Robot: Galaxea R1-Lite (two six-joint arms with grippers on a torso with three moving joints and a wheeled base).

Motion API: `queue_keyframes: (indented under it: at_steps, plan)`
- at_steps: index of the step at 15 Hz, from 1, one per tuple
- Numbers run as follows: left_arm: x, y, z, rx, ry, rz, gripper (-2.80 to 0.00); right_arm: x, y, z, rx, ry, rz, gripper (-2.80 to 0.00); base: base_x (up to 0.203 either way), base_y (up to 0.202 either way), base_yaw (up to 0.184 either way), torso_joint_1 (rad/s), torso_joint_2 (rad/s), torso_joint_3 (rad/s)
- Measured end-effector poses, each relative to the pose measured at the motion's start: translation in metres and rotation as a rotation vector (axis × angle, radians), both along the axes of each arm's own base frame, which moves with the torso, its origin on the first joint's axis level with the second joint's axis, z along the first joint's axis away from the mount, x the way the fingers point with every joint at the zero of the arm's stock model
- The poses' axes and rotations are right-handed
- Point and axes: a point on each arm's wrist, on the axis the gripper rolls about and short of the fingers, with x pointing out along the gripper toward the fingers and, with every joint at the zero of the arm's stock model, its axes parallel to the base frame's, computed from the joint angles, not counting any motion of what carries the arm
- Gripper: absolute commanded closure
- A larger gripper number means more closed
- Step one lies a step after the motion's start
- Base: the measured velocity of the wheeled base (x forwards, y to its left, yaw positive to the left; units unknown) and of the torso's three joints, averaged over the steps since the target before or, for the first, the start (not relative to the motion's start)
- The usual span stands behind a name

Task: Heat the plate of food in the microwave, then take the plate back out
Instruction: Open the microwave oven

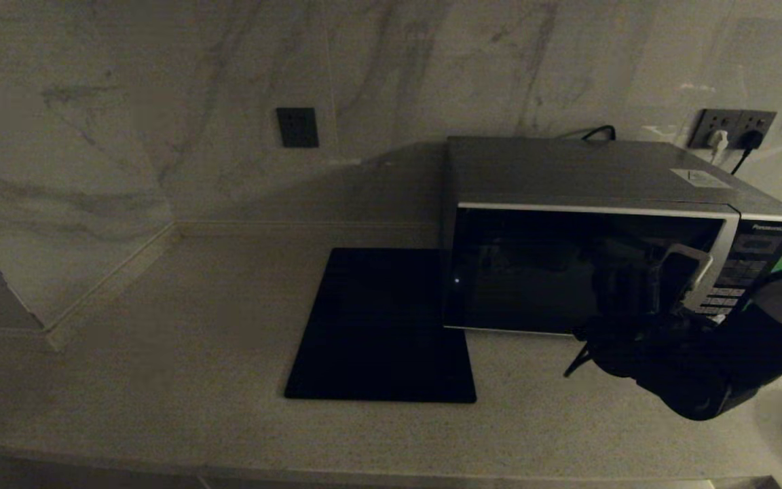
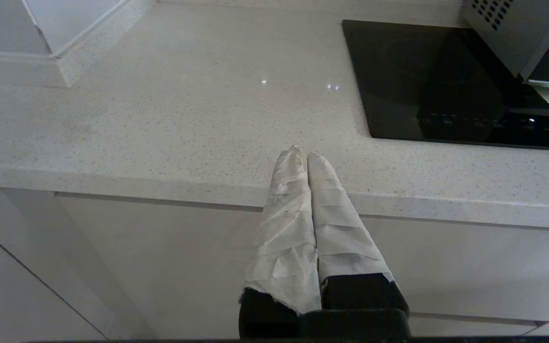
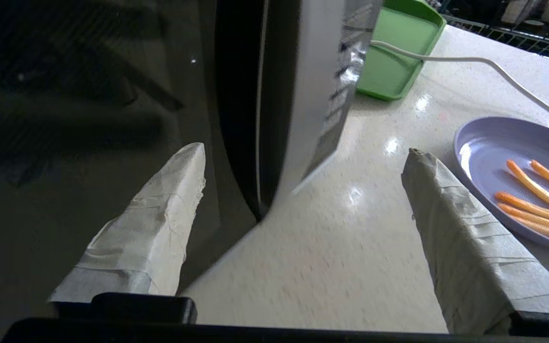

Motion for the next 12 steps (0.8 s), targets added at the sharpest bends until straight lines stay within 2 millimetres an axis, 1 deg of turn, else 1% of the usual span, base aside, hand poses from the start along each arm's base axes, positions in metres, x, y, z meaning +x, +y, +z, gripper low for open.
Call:
queue_keyframes:
  at_steps: [6,9,12]
  plan:
    - [0.000,0.000,0.000,0.000,0.000,-0.001,0.00,0.023,-0.019,-0.001,-0.005,0.003,-0.044,-2.80,0.000,0.000,0.000,0.000,0.00,0.000]
    - [0.000,0.000,0.000,0.000,0.000,-0.001,0.00,0.026,-0.023,-0.002,-0.003,0.000,-0.055,-2.80,0.000,0.000,0.000,0.000,0.00,0.000]
    - [0.000,0.000,0.000,0.000,0.000,0.000,0.00,0.023,-0.025,-0.005,-0.005,0.009,-0.057,-2.80,0.000,0.000,0.000,0.000,0.00,0.000]
